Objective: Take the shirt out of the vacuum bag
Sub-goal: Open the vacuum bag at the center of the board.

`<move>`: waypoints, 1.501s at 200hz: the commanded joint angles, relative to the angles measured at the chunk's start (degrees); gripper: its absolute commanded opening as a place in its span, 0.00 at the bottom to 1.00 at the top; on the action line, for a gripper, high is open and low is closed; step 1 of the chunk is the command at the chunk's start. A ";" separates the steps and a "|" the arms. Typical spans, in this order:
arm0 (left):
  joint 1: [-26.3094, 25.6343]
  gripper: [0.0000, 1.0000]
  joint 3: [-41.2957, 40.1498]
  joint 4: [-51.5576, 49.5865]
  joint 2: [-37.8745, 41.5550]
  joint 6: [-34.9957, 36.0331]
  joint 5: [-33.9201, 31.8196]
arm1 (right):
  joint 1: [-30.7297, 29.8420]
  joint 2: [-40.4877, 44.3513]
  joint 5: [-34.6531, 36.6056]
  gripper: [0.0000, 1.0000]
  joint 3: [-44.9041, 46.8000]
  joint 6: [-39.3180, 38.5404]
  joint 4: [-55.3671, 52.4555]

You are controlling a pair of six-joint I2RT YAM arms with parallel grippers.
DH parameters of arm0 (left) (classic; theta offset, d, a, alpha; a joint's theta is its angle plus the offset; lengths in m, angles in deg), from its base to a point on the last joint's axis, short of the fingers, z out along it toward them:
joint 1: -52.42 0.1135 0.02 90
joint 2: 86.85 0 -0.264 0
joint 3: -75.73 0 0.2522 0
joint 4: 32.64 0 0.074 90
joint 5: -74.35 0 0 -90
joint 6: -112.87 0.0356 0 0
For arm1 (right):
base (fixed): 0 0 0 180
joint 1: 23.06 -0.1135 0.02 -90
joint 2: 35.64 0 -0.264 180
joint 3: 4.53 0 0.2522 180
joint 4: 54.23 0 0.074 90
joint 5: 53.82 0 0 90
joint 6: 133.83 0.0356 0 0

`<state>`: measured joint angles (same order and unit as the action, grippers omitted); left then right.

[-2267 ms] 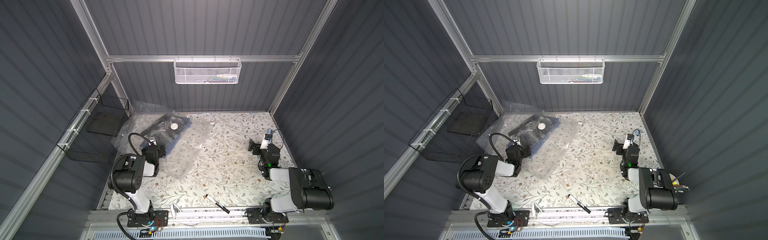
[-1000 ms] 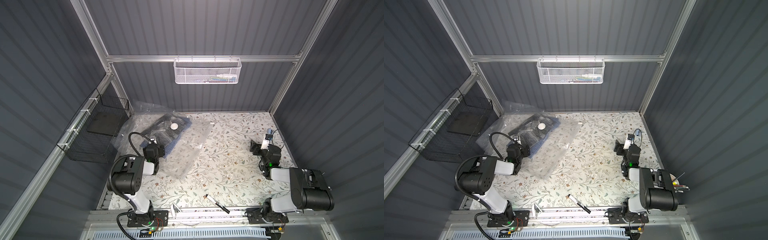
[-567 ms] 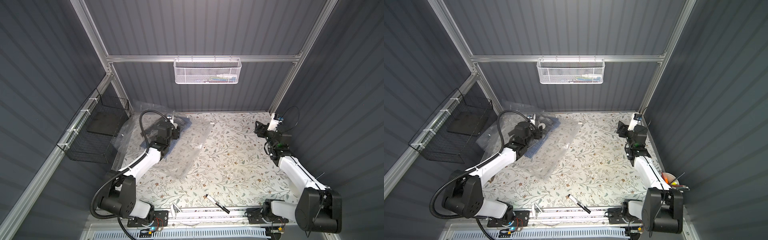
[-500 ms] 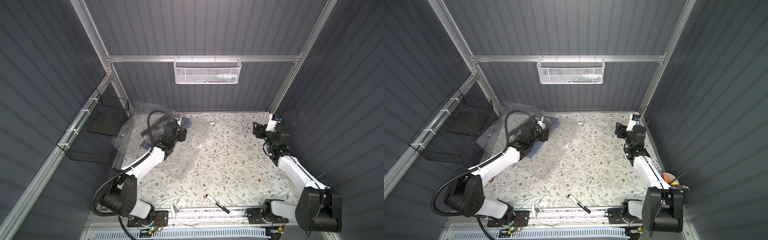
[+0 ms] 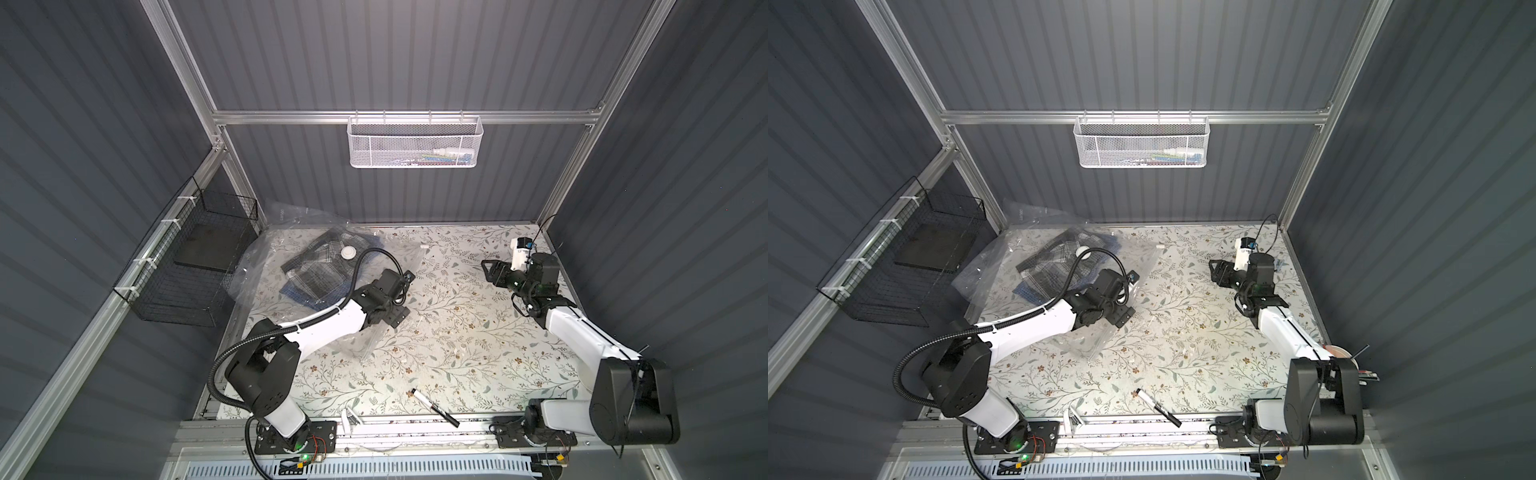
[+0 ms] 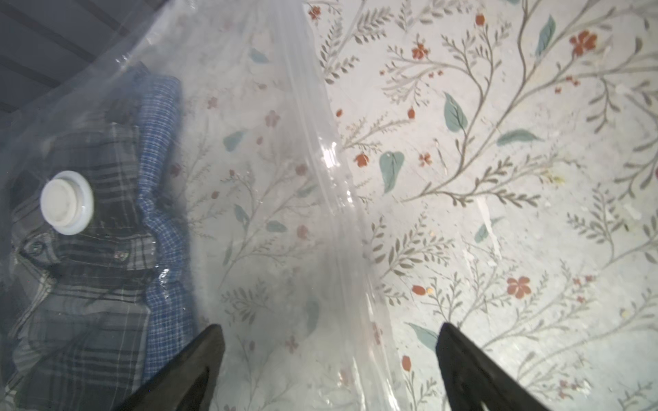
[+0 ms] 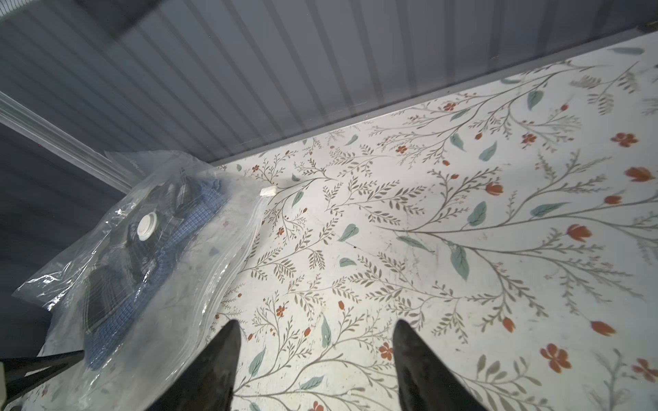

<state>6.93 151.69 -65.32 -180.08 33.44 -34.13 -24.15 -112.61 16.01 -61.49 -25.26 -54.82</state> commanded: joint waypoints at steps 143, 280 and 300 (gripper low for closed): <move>-2.16 0.70 0.74 -2.22 -10.47 0.10 -19.23 | -1.73 -5.92 -1.96 0.67 -0.31 2.58 2.45; -2.15 0.00 7.37 -5.42 -4.01 -3.93 -25.56 | -10.25 -18.02 -17.10 0.65 -3.32 17.21 17.46; -2.20 0.00 8.12 -5.57 -2.64 -4.74 -25.62 | -13.12 -21.95 -18.37 0.63 -4.87 21.38 22.24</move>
<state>4.78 157.74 -69.71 -185.20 30.93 -58.33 -34.22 -131.10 2.46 -64.11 -11.20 -41.60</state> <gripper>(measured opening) 0.049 0.638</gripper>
